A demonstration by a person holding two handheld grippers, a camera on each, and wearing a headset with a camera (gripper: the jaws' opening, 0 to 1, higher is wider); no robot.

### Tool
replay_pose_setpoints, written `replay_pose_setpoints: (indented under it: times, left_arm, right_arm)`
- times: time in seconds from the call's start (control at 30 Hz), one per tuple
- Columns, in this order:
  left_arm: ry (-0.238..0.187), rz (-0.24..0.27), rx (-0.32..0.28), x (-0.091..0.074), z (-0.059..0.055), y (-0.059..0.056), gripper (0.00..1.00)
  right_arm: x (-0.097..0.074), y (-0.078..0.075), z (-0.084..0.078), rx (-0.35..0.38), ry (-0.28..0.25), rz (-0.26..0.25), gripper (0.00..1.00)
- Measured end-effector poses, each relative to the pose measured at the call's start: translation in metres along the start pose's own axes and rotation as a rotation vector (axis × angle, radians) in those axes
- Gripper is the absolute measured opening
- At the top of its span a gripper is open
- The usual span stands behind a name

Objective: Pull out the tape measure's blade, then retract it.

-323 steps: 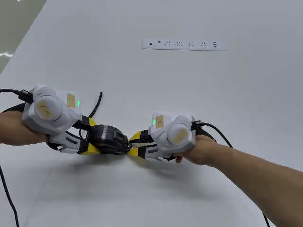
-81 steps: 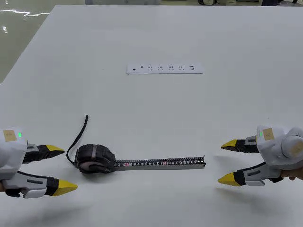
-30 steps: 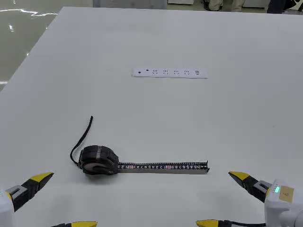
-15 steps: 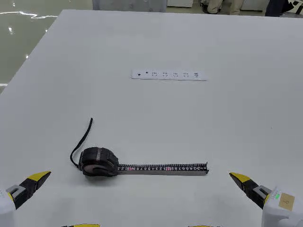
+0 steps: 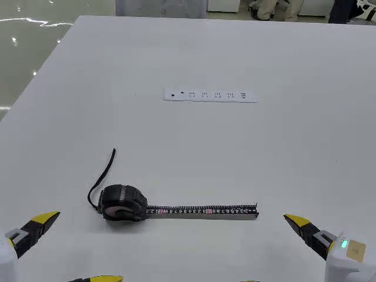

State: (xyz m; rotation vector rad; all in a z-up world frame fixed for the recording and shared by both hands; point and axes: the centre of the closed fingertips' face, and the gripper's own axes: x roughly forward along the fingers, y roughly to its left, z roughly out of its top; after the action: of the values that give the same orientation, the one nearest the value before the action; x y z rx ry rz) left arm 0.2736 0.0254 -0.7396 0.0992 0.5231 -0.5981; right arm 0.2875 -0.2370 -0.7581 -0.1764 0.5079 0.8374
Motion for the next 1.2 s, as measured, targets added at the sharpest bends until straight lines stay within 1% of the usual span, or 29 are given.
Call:
replay_pose_setpoints:
  times: [0.17,0.3,0.53,0.7,0.8,0.97,1.07,1.2]
  left_arm:
    - [-0.013,0.004,-0.007,0.000,0.005,0.001,1.00]
    - [-0.018,-0.003,0.013,0.001,0.005,-0.001,1.00]
    - [-0.008,-0.008,0.006,0.003,0.004,-0.002,1.00]
    - [0.001,-0.007,0.010,0.003,0.004,-0.002,1.00]
    - [-0.002,0.001,0.011,0.003,0.006,-0.001,1.00]
    - [0.016,0.014,0.007,0.004,0.008,-0.001,1.00]
    - [0.020,0.039,-0.003,0.005,0.012,0.002,1.00]
    - [0.013,0.060,-0.023,0.008,0.018,0.003,1.00]
  right_arm:
    - [-0.001,0.000,-0.002,0.006,0.001,-0.001,1.00]
    - [-0.002,0.000,-0.003,0.009,0.004,-0.003,1.00]
    - [-0.003,-0.001,-0.004,0.020,0.000,-0.003,1.00]
    - [-0.004,-0.001,-0.005,0.011,0.006,0.006,1.00]
    - [-0.004,-0.002,-0.006,0.003,0.008,0.007,1.00]
    - [-0.005,-0.003,-0.006,-0.010,0.009,0.019,1.00]
    - [-0.005,-0.003,-0.005,-0.012,0.009,0.024,0.99]
    - [-0.005,-0.004,-0.005,-0.009,0.009,0.034,0.99]
